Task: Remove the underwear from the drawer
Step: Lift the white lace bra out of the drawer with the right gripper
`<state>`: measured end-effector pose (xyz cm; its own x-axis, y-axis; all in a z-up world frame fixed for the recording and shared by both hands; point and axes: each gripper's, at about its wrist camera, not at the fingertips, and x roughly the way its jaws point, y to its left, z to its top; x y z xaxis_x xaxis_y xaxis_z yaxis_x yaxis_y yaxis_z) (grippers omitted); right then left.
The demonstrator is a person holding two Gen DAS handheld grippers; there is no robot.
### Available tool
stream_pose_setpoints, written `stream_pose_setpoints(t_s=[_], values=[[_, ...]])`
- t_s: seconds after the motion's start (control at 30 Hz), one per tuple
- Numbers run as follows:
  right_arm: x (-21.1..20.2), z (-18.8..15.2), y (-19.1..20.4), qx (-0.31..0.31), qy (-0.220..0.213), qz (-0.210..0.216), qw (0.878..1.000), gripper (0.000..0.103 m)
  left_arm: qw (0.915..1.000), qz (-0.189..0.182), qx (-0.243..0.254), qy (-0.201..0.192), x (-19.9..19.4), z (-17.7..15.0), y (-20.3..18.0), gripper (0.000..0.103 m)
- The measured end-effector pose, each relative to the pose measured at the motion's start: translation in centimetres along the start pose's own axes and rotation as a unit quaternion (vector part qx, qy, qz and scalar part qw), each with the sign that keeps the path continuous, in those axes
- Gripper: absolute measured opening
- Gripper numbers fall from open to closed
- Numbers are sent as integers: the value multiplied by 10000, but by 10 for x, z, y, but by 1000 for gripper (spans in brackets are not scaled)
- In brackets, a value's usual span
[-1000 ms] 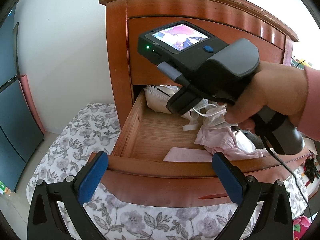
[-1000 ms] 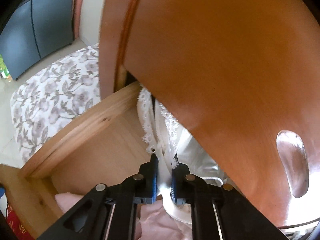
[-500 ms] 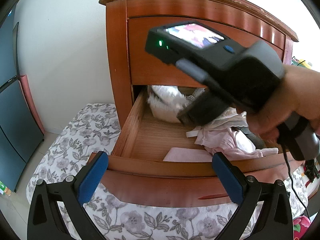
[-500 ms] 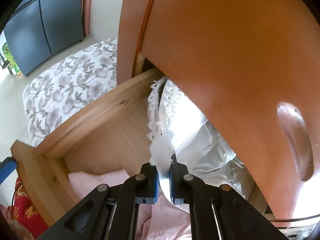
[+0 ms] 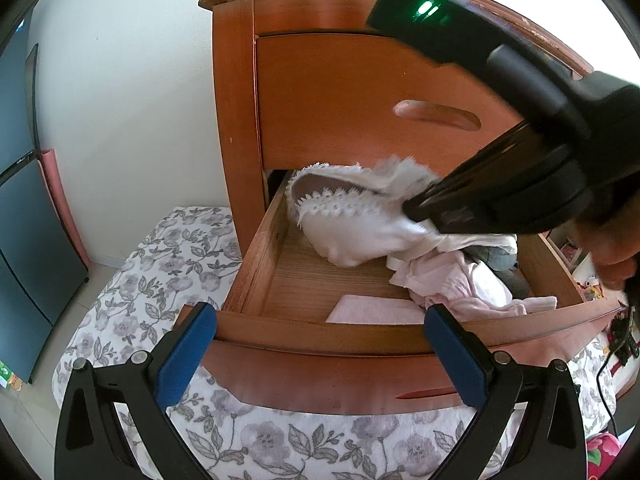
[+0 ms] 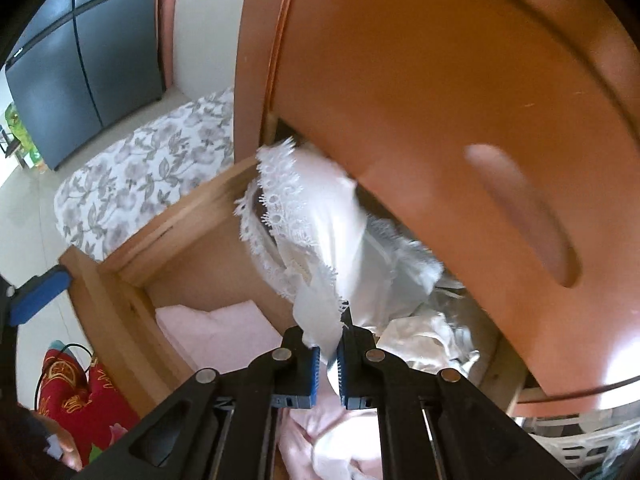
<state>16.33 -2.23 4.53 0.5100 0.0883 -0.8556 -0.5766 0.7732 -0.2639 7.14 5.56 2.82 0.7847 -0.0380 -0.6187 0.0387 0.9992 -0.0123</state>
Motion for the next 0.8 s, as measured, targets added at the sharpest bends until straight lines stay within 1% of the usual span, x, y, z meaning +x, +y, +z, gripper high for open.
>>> stream_pose_setpoints(t_s=[0.2, 0.37, 0.53, 0.8], values=[[-29, -4, -14, 263, -249, -209, 9991, 7, 10000, -1, 2, -1, 0, 0, 0, 103], [-59, -6, -29, 569, -541, -261, 9966, 7, 10000, -4, 3, -1, 0, 0, 0, 103], [-89, -8, -45, 953, -865, -198, 9915, 7, 10000, -4, 3, -1, 0, 0, 0, 103], [-147, -17, -59, 1223, -1444, -297, 9815, 7, 10000, -4, 6, -1, 0, 0, 0, 103]])
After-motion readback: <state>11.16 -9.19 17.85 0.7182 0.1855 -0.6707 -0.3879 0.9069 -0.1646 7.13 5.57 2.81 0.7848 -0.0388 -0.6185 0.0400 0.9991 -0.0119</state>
